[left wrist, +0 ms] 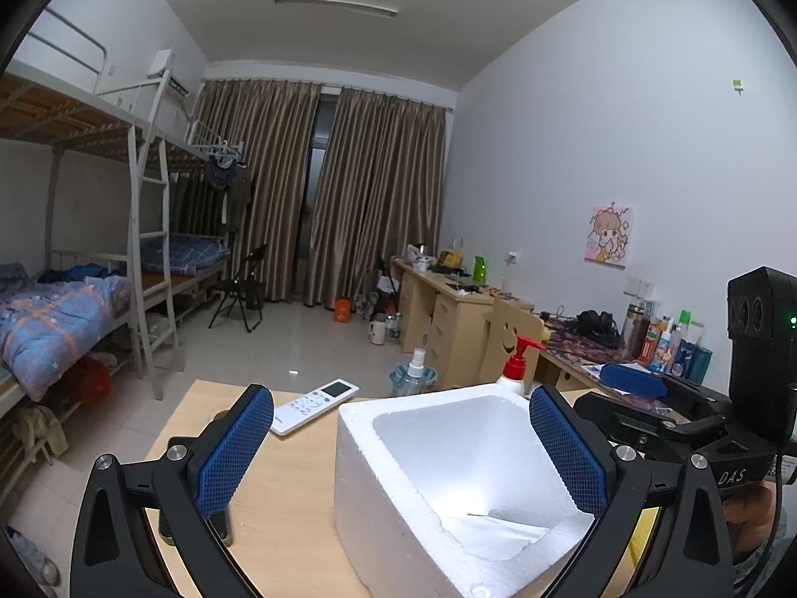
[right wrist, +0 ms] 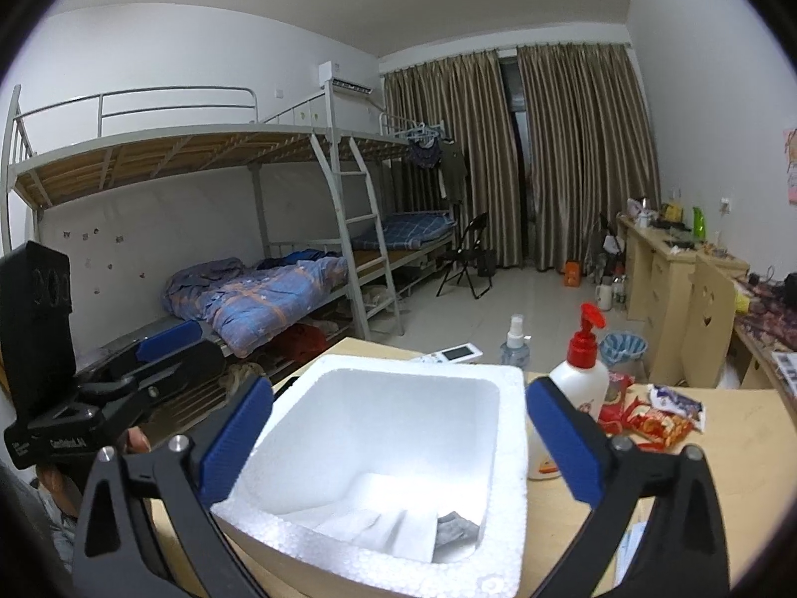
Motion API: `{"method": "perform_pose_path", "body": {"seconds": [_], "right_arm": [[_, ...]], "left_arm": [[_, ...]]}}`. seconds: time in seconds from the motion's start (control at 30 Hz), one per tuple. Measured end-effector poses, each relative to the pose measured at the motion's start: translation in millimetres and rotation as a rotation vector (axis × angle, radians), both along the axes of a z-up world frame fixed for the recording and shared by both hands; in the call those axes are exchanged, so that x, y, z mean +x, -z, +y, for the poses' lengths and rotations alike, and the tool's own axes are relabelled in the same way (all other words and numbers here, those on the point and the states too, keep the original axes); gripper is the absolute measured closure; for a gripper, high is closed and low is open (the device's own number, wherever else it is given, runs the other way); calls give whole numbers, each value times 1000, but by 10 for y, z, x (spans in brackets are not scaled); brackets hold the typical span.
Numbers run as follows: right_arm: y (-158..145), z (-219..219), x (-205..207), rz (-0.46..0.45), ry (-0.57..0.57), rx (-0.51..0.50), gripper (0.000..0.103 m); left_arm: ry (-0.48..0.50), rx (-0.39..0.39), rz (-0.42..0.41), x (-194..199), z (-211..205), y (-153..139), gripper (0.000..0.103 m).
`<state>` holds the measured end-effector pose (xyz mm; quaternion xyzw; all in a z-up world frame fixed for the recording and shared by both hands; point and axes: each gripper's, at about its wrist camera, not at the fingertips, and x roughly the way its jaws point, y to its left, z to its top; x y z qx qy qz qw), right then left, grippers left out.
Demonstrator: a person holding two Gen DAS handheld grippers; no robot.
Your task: Organize soft objects
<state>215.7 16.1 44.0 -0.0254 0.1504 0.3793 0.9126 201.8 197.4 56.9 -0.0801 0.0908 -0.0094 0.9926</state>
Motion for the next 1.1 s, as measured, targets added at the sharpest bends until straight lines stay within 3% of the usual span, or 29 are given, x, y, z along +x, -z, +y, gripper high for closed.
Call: {"method": "perform_pose_path", "body": {"seconds": [0.2,0.33,0.43,0.63,1.1], "right_arm": [[-53,-85,-202,-53,75,18,0],[-56,-181,-360,-98,96,49,0],[-17,-170,-421,-63,130,-6,0],[4,-267,-599,-97,204,-28,0],[-146,-788,-993,-137,319,61,0]], "left_arm": [[-1,-26,6,-48,13,-46,0],[-21,5,-12,-173,-89,-89,0],[-30,28,-27,-274,-182,-132,0],[-73,44,-26,-475,-309,-176,0],[-16,69,-55,-949,-745,-271,0]]}}
